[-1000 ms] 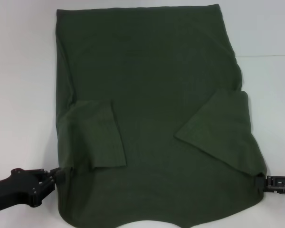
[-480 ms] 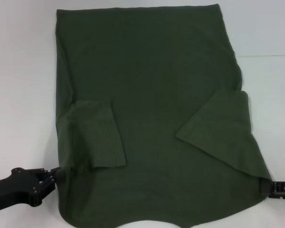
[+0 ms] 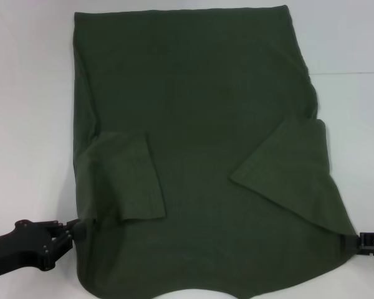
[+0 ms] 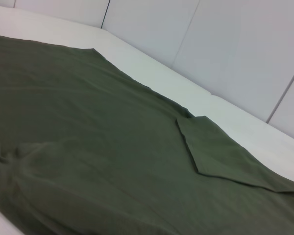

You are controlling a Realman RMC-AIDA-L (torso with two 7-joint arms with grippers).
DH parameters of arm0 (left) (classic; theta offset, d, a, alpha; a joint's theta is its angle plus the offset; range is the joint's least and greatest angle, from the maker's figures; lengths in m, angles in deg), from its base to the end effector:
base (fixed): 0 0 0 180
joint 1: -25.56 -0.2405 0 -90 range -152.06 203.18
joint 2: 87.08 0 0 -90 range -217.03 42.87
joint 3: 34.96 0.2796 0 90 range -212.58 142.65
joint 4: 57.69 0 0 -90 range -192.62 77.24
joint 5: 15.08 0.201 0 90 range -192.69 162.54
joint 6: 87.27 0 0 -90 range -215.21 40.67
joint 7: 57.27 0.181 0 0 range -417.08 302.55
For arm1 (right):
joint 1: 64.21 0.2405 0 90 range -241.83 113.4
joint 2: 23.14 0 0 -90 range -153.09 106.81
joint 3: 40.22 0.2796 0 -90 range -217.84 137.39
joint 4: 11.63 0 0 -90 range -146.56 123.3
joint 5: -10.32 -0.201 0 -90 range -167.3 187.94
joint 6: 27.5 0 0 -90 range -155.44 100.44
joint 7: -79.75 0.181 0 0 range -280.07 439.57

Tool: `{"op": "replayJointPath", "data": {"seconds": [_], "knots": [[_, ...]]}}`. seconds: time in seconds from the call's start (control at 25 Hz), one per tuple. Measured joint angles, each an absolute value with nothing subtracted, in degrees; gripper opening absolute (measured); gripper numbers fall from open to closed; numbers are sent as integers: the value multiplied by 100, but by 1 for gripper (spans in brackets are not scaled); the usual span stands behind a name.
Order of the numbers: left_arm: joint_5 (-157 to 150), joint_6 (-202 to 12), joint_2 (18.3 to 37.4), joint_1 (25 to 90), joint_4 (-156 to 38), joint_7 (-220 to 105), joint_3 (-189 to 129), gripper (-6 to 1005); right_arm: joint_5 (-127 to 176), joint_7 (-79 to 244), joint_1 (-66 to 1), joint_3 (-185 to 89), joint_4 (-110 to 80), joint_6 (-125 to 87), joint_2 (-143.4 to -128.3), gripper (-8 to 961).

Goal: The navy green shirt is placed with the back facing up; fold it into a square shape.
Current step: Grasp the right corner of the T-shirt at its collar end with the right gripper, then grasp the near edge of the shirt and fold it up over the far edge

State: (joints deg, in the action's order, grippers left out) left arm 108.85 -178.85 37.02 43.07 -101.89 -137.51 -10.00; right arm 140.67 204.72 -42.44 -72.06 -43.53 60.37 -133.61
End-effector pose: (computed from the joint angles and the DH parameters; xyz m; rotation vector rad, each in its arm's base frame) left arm -0.3355 0.2770 -0.0387 -2.4761 -0.9692 -0.6482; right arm 0.3843 0.2855 -0.0005 -2.1181 1.9757 0.4661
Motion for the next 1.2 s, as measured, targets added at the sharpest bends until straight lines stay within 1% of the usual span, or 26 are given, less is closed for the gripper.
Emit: {"op": "replayJointPath", "data": {"seconds": [0.16, 0.4, 0.84, 0.92, 1.2], "knots": [[10885, -17885, 3702, 4313, -10189, -13751, -1000, 69, 14067, 20477, -4235, -7204, -4353, 6008, -13367, 545], [10885, -17885, 3699, 4328, -10190, -13751, -1000, 68, 14132, 20541, -4233, -7253, -4353, 5996, -13367, 469], [10885, -17885, 3693, 4340, -10190, -13742, -1000, 69, 14267, 20728, -4195, -7239, -4353, 5853, -13370, 235], [10885, -17885, 3693, 4340, -10189, -13742, -1000, 69, 14268, 20745, -4180, -7252, -4353, 5834, -13370, 44], [10885, -17887, 3693, 4341, -10190, -13744, -1000, 69, 14254, 20651, -4201, -7195, -4358, 5850, -13373, 24]]}}
